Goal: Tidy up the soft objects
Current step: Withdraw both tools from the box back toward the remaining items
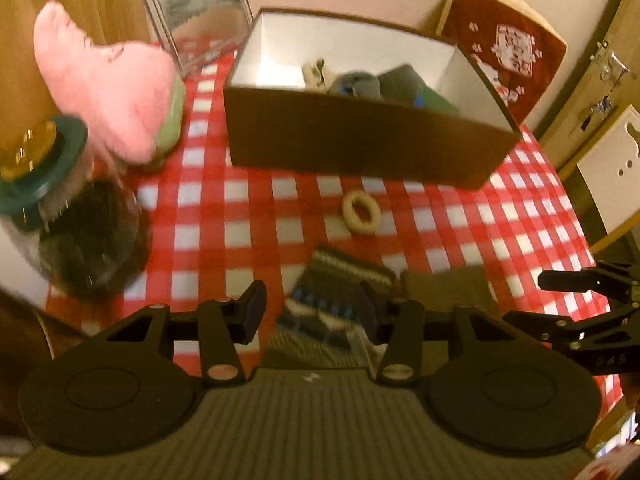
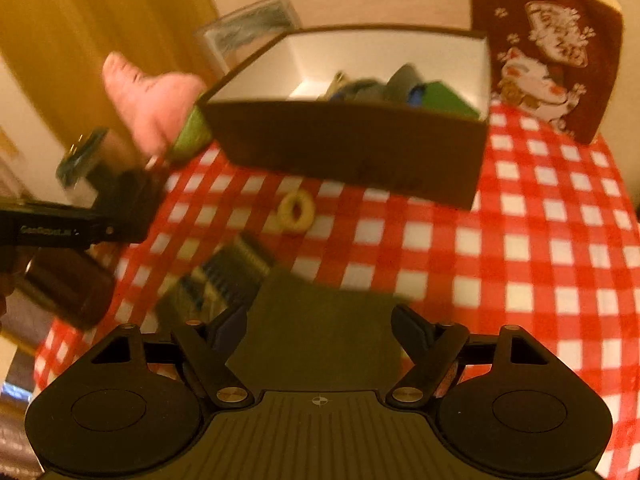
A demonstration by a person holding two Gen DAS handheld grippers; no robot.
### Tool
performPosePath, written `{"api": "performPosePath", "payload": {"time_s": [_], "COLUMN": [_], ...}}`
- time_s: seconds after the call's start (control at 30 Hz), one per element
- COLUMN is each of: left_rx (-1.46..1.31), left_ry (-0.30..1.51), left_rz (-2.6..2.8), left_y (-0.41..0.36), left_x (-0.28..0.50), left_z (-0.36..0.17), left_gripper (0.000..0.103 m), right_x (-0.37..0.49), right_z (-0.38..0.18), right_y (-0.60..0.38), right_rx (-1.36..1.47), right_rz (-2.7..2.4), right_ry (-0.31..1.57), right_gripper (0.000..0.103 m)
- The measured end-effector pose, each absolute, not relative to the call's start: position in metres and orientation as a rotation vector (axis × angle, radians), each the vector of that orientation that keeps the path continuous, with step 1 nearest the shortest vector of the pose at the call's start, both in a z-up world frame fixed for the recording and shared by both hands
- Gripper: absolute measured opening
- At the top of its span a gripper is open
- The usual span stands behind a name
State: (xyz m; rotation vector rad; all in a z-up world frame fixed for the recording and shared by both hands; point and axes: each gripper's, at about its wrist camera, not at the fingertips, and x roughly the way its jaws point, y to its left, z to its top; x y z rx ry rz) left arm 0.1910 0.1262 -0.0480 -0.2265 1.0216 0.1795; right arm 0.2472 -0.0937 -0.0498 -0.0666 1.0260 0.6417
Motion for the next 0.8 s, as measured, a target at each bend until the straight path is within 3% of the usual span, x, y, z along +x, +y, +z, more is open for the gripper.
{"api": "performPosePath", "payload": {"time_s": [0.8], "left_rx": [-0.239], "left_ry": [1.134], "left_rz": [0.159], "left_y": [0.116], "left_x": [0.150], "left_z": [-0.097], "left_gripper": [0.046], "right_x": [0.212], "right_z": [-0.114], "right_y": [-0.027], "right_rx": [-0.216], "right_rz": [0.587], "right_ry": [1.126], "right_gripper": [0.082]}}
